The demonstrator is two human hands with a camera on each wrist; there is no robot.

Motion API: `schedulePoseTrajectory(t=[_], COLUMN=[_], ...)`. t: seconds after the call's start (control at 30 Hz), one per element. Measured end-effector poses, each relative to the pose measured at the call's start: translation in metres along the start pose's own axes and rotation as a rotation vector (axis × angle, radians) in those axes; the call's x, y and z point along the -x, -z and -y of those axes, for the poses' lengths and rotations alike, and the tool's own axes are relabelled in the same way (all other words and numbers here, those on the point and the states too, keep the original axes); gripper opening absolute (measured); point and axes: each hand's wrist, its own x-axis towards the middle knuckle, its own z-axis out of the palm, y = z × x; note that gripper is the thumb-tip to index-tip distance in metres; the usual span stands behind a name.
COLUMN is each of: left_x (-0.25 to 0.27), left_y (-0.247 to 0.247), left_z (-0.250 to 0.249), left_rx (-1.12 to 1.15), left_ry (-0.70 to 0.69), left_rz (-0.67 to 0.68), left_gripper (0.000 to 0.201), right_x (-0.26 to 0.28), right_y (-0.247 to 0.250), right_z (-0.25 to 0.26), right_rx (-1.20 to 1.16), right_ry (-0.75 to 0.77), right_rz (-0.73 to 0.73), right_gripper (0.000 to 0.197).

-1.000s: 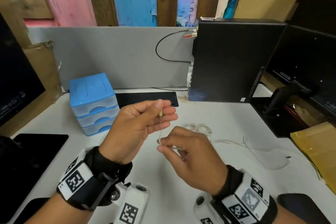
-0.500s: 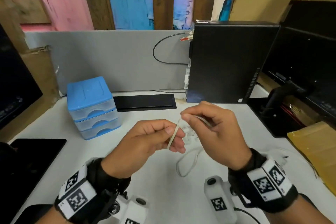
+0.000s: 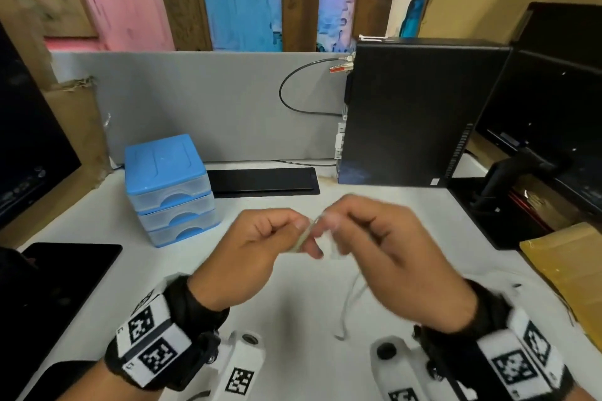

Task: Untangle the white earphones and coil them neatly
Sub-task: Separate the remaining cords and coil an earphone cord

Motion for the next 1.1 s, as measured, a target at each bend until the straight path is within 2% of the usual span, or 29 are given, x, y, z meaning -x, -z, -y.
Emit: schedulePoseTrajectory(t=[0.1,0.17,0.23,0.3,0.37,0.4,0.47,0.53,0.6,0.63,0.7,0.8,0.9,1.0,1.07,1.1], left_x=[0.005,0.006,0.003,-0.002,-0.006,-0.007,-0.006,-0.001,0.002,0.003,0.005,0.005,-0.002,-0.007,-0.007,-0.005], left_y=[-0.005,-0.004,0.0,0.006,0.014,0.015,0.013,0.004,-0.005,-0.008,-0.01,-0.006,0.006,0.019,0.019,0.016], left_z=[-0.012,-0.02,-0.022,-0.016,-0.005,0.0,0.008,0.008,0.003,0.0,-0.007,-0.018,-0.017,-0.007,0.0,0.004], left_rx=[0.196,0.364,0.475,0.461,0.299,0.166,-0.035,-0.088,-0.072,-0.03,0.135,0.391,0.467,0.231,-0.017,-0.115], left_ry=[0.057,0.029,-0.003,-0.042,-0.07,-0.08,-0.099,-0.09,-0.037,-0.011,0.031,0.013,-0.046,-0.101,-0.143,-0.159], left_rz=[0.117,0.076,-0.04,-0.17,-0.268,-0.291,-0.238,-0.108,-0.015,0.01,0.038,0.014,-0.147,-0.289,-0.294,-0.259], left_gripper=[0.028,0.022,0.027,0.023,0.018,0.021,0.024,0.025,0.026,0.028,0.029,0.018,0.014,0.019,0.023,0.023], right_x=[-0.009,-0.006,0.003,0.014,0.02,0.021,0.018,0.01,-0.001,-0.006,-0.012,-0.006,0.012,0.022,0.021,0.019], right_y=[0.008,-0.002,-0.021,-0.034,-0.037,-0.035,-0.029,-0.021,-0.011,-0.007,-0.005,-0.022,-0.046,-0.048,-0.04,-0.034], right_z=[-0.028,-0.04,-0.039,-0.031,-0.017,-0.01,0.006,0.011,-0.001,-0.014,-0.039,-0.056,-0.046,-0.022,-0.003,0.005], right_rx=[-0.029,-0.082,-0.085,-0.01,0.07,0.069,0.003,-0.078,-0.128,-0.137,-0.172,-0.219,-0.175,-0.103,-0.083,-0.098], right_ry=[-0.093,-0.133,-0.164,-0.171,-0.124,-0.092,-0.039,-0.016,-0.037,-0.077,-0.188,-0.258,-0.215,-0.143,-0.087,-0.054], right_rz=[-0.18,-0.149,-0.004,0.23,0.439,0.46,0.309,0.031,-0.218,-0.297,-0.349,-0.246,0.019,0.218,0.274,0.247], right_gripper=[0.016,0.015,0.018,0.025,0.025,0.022,0.021,0.023,0.024,0.025,0.026,0.017,0.015,0.017,0.018,0.017])
